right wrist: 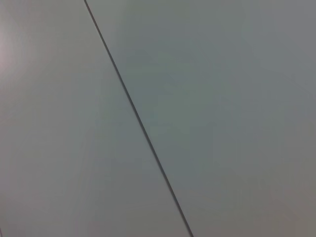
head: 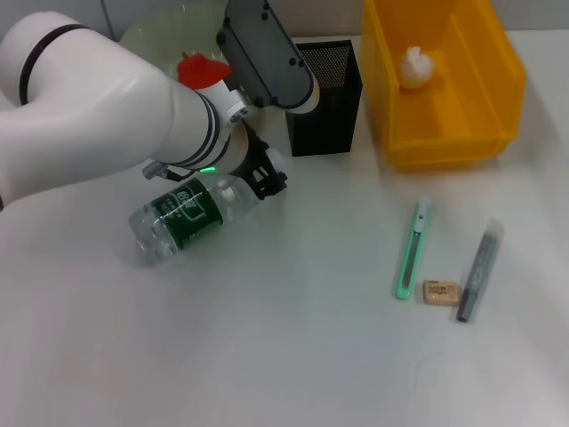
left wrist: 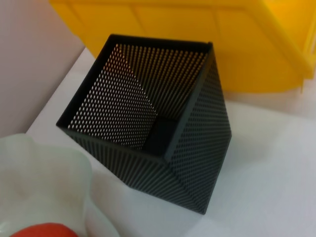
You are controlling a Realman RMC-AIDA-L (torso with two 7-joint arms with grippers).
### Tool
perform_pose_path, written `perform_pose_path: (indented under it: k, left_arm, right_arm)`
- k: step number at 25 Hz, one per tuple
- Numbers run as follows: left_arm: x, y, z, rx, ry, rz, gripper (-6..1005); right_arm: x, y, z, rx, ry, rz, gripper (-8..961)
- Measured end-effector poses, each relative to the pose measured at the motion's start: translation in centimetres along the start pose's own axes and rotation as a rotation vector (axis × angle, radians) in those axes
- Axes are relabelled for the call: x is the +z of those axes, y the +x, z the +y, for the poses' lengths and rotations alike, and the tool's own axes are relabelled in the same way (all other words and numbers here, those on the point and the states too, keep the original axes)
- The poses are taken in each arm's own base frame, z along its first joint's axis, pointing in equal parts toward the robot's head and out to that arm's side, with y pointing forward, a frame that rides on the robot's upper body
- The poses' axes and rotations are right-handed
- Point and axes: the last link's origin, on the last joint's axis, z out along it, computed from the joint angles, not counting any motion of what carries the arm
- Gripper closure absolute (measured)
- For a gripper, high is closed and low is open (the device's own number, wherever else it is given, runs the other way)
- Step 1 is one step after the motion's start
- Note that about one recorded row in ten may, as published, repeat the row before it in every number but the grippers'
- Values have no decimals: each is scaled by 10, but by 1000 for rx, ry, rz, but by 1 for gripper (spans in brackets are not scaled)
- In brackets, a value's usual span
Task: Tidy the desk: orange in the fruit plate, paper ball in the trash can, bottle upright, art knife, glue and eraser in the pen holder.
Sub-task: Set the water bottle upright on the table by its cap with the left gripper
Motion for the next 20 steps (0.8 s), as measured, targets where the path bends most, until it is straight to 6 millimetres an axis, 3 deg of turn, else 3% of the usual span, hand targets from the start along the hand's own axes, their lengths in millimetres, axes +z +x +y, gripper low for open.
perform_pose_path:
  k: [8,14,16,20]
  left_arm:
    - [-10,-9,3,-33,-3,38,540]
    - [-38,-25,-6,-120,49,172,546]
    - [-55,-39,-10,-193,57,278,546]
    - [-61,-49,-14,-256,44,339,545]
  right_arm:
    - [0,-2,0,-2,-2,-12,260]
    - [4,-2,1,-2,-12,-15,260]
    - [8,-3,3,-2,-22,-17,260]
    - [10,-3,3,-2,-27,-15,260]
